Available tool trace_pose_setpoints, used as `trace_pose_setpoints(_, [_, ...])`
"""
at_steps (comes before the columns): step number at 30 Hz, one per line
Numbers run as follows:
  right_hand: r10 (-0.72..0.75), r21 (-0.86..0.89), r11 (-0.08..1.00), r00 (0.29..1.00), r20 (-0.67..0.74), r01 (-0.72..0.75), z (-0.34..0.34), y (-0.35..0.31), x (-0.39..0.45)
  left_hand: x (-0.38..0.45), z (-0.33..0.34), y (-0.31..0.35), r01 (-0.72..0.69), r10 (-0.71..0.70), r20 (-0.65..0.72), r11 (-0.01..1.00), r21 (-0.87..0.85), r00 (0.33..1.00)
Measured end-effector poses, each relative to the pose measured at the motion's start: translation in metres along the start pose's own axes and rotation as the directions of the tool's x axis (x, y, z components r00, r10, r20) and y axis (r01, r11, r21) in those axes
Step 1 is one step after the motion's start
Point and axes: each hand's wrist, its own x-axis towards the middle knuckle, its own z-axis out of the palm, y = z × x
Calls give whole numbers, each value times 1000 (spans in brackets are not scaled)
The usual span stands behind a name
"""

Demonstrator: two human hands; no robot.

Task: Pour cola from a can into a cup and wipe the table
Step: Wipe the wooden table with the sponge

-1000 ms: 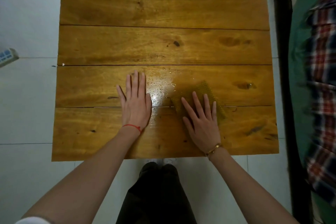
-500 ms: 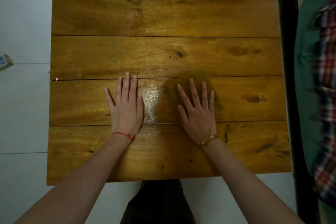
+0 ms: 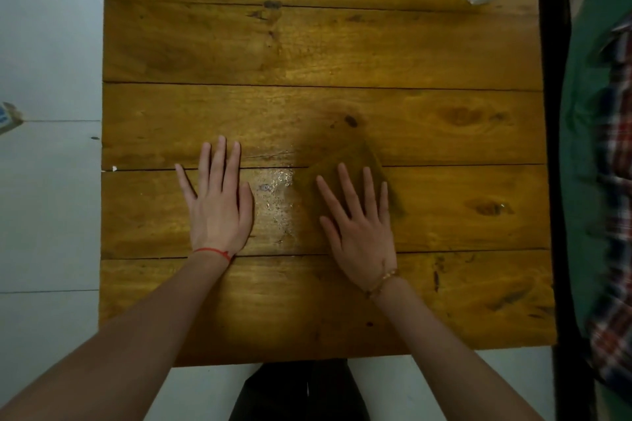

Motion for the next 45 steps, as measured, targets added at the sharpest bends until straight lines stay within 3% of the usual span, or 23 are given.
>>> trace_pose_setpoints(3, [132,-40,990,991,2,-132,-11,21,29,0,-2,1,9,-9,2,1000,-4,1000])
trace_pose_setpoints(7, [414,82,908,909,-36,-410,-24,5,109,1,-3,1,9,-9,14,1000,-4,1000])
trace_pose_setpoints(9, [363,104,928,931,-32,-358,-19,-26,121,1,-3,1,10,-10,18,1000,3,1000])
trace_pose_setpoints(12, [94,67,993,995,-19,-93,-5,-62,91,2,-4,0,10,-11,31,1000,18,999])
trace_pose_setpoints(15, [3,46,999,1000,-6,-3,-1,-50,61,1,-5,-1,3,-3,36,1000,22,999])
trace_pose_setpoints(19, [190,-8,982,982,-19,-190,-14,-3,84,2,-2,-2,3,-4,34,1000,27,999])
trace_pose_setpoints(23, [444,74,895,895,-51,-440,-27,-3,152,4,-2,-2,-6,5,36,999,32,999])
trace_pose_setpoints(26, [321,73,945,946,-39,-318,-20,-38,157,3,-1,-3,-5,4,37,999,41,999])
trace_pose_setpoints(29, [98,77,992,995,-27,-96,-7,-66,114,3,-3,-3,-9,8,37,999,35,999])
trace_pose_setpoints(31, [46,58,997,999,-7,-45,-1,-64,79,3,-3,-2,-14,13,36,1000,28,999])
trace_pose_setpoints(35, [211,-2,977,977,-11,-211,-6,-3,48,2,-4,-2,-8,8,30,1000,9,1000])
trace_pose_setpoints(38, [452,31,892,892,-12,-452,-16,28,72,2,-4,-2,-12,12,24,1000,7,1000])
trace_pose_setpoints(40, [507,41,861,862,-19,-506,-20,20,85,2,-3,-2,-10,10,21,1000,7,1000])
trace_pose_setpoints(45, [167,43,985,986,1,-167,-5,-33,48,1,-1,-2,-10,10,20,1000,-10,1000])
